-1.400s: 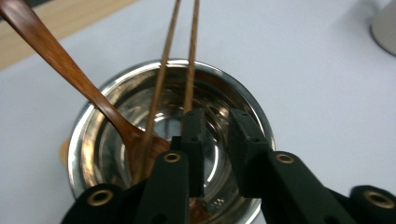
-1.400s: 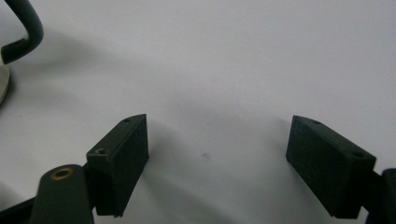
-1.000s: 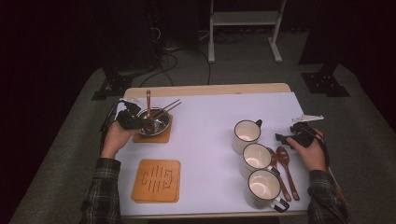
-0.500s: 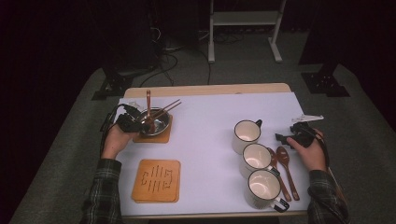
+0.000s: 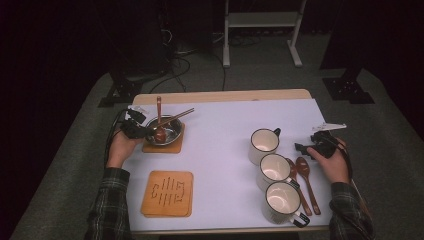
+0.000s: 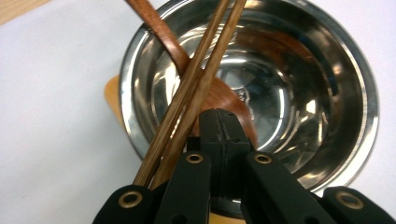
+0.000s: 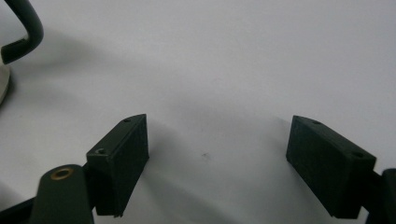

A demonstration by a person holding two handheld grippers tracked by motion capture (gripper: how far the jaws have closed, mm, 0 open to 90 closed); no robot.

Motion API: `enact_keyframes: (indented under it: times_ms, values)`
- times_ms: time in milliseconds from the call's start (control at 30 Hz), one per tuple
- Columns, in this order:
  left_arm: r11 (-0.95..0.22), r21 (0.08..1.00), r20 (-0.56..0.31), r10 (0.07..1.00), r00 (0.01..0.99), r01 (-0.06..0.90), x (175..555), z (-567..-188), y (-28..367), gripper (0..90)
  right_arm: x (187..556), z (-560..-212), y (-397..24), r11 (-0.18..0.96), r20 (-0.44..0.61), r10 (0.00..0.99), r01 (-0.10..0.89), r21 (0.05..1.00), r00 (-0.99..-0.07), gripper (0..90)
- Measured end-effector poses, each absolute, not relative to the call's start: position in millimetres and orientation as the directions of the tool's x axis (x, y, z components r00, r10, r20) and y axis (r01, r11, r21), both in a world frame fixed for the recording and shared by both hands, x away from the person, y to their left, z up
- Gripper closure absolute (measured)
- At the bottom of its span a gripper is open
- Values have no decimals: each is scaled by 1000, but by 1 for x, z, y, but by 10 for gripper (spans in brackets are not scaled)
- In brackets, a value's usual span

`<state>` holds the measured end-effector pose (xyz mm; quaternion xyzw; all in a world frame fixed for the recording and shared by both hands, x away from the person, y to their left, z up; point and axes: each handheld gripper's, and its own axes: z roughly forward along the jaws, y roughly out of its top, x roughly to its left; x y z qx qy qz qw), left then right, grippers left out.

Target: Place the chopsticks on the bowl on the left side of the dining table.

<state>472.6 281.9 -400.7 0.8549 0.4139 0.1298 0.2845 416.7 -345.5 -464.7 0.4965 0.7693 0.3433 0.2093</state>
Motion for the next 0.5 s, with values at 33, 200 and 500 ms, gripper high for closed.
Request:
enact_keyframes:
  times_ms: [33,200,500]
  values:
    - [-497,595,-10,781,624,631,473,-401,282,900,417,-465,-345,271,19,908,620,736,-419,194]
    - [-500,599,-14,774,633,625,473,-399,281,900,417,-465,-345,273,17,908,621,735,-419,194]
    - [-471,652,-30,766,642,594,475,-379,267,900,417,-465,-345,272,18,908,621,735,-419,193]
